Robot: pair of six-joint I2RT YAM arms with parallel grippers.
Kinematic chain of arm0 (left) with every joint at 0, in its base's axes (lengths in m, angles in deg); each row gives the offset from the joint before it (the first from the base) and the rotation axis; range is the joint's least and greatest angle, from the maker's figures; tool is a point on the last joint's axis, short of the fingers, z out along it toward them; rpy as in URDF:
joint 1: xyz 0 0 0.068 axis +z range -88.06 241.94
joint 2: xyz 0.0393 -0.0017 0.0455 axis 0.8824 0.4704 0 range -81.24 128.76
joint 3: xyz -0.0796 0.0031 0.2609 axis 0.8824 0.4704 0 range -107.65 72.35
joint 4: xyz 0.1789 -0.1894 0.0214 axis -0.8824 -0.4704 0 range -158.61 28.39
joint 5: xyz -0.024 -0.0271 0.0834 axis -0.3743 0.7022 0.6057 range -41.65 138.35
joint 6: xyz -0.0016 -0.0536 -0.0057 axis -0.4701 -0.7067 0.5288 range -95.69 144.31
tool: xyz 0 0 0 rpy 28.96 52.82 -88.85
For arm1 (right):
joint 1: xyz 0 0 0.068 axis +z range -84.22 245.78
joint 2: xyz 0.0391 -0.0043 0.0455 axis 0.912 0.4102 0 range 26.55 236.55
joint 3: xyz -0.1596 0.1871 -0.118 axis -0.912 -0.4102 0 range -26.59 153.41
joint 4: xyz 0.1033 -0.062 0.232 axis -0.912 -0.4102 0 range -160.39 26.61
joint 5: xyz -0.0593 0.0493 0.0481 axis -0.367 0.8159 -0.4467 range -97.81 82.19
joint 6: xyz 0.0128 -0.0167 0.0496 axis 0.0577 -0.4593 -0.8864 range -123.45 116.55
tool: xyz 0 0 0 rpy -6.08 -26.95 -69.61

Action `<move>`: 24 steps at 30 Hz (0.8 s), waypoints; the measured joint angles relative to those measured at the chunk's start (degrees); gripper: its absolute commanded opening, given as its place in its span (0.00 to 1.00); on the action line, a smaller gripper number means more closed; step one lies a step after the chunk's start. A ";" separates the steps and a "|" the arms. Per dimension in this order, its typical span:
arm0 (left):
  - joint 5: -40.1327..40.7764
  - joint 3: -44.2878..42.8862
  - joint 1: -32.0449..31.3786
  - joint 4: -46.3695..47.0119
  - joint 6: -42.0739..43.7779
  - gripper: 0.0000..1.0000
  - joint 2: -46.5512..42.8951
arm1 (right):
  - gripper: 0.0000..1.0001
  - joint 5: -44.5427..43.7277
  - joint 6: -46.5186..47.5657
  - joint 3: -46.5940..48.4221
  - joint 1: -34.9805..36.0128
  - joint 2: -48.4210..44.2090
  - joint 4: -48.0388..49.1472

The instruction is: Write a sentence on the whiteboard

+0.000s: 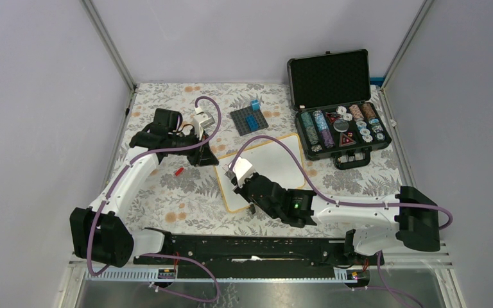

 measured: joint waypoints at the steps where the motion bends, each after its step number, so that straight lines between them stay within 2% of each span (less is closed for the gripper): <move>1: 0.04 0.00 0.00 0.00 0.00 0.00 0.02 | 0.00 0.33 -0.09 0.00 0.00 0.15 0.00; 15: 0.37 0.00 0.00 0.02 0.02 0.00 0.02 | 0.00 2.89 -0.59 0.66 0.02 1.05 -0.35; 24: 0.09 -0.07 0.00 -0.22 0.15 0.00 0.04 | 0.00 2.14 -1.20 -1.86 0.00 -8.96 -1.25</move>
